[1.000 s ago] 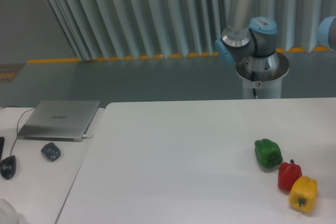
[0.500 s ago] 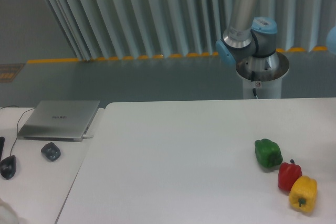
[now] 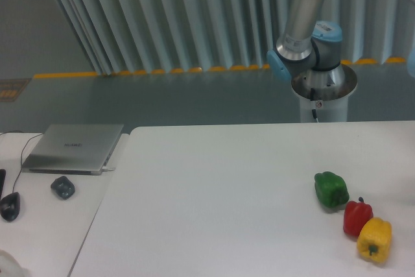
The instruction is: Place the triangular bread in the basket
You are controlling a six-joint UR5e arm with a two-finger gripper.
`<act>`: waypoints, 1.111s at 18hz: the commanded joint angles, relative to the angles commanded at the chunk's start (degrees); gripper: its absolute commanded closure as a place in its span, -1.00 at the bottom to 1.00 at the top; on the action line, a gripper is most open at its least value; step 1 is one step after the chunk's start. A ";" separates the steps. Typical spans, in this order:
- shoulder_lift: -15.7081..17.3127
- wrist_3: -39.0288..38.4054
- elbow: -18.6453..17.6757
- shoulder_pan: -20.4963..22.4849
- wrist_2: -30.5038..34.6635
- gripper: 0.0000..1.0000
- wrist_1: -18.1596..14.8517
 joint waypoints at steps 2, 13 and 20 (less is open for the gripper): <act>0.44 -1.13 0.01 -0.09 -2.45 -1.00 -0.26; 2.72 -15.03 -2.28 -6.06 -14.33 -1.00 -2.19; 4.57 -15.99 -2.98 -16.15 -14.24 -1.00 -11.15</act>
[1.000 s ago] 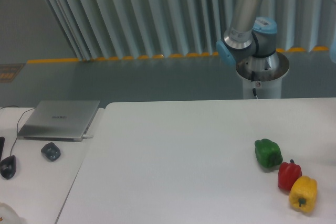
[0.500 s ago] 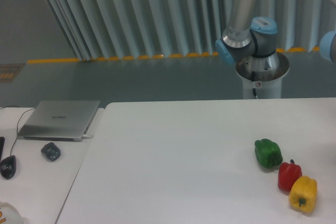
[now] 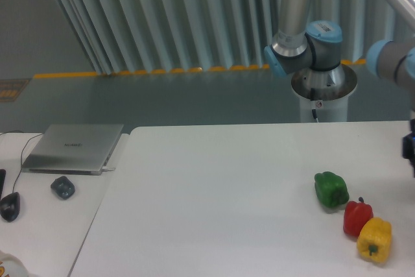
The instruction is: Place the triangular bread in the basket
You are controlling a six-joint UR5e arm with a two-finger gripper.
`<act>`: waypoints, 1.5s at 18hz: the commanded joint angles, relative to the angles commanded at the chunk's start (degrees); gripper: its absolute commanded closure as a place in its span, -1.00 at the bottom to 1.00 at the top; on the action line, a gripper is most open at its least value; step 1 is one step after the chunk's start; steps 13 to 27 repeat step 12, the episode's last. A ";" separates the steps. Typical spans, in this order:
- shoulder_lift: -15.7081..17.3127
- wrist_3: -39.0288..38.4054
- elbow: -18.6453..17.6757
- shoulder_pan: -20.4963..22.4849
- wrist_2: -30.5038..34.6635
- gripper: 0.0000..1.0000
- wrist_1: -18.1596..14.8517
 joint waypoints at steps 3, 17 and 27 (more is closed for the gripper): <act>0.35 -1.32 -0.52 -2.92 0.09 -1.00 -0.97; 1.06 -1.85 -0.97 -4.24 0.17 -1.00 -7.22; 1.06 -1.85 -0.97 -4.24 0.17 -1.00 -7.22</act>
